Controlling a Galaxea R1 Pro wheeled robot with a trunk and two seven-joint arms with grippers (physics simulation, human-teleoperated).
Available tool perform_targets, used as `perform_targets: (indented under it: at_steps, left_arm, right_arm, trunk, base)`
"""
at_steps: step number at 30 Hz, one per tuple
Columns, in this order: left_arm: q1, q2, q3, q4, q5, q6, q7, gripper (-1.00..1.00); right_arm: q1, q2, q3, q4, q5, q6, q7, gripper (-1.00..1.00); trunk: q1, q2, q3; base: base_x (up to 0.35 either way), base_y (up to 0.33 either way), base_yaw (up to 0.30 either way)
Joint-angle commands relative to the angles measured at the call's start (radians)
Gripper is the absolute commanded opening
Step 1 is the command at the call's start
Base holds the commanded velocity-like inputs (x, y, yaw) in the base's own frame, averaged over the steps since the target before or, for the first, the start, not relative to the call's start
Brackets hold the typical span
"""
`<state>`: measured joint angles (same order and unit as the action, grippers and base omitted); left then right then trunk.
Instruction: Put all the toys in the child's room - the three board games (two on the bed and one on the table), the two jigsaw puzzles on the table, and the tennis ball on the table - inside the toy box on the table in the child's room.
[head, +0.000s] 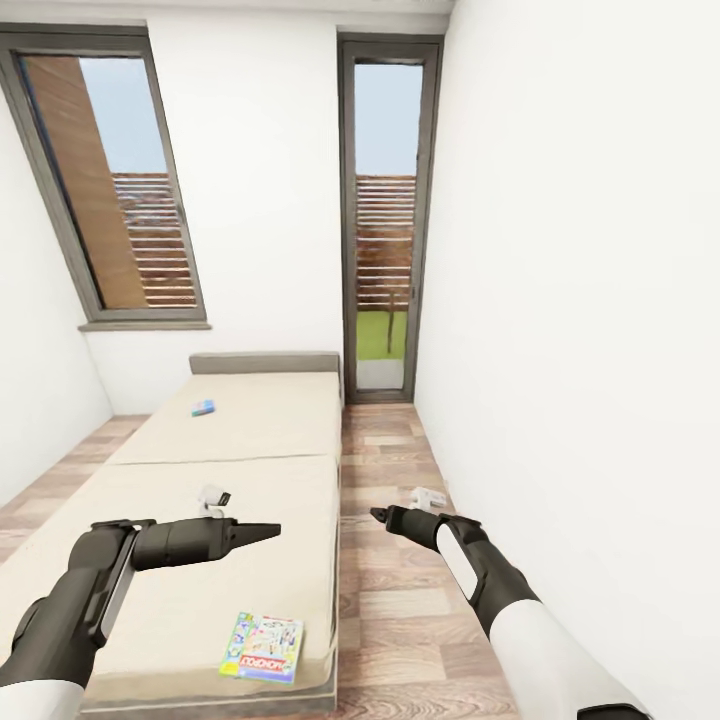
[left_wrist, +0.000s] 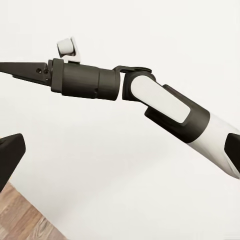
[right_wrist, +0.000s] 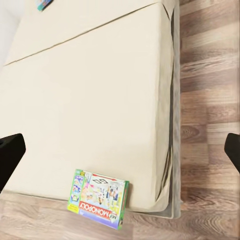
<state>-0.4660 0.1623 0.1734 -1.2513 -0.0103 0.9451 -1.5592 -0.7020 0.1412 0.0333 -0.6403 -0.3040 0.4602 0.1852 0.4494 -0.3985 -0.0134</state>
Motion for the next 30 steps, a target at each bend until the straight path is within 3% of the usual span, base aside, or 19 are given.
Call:
perform_targets:
  at_steps: [1, 30]
  left_arm:
    - [0.0, 0.0, 0.0, 0.0, -0.002, 0.011, -0.004, 1.0]
    - [0.0, 0.0, 0.0, 0.0, -0.004, 0.01, 0.0, 1.0]
  right_arm:
    - [-0.001, 0.0, 0.0, -0.001, -0.002, 0.004, 0.0, 1.0]
    - [-0.001, 0.001, 0.001, 0.002, 0.0, 0.002, -0.004, 1.0]
  trunk:
    - [0.001, -0.002, -0.001]
    - [0.001, -0.002, 0.0]
  base:
    - [0.002, -0.004, -0.135]
    - [0.0, 0.0, -0.015]
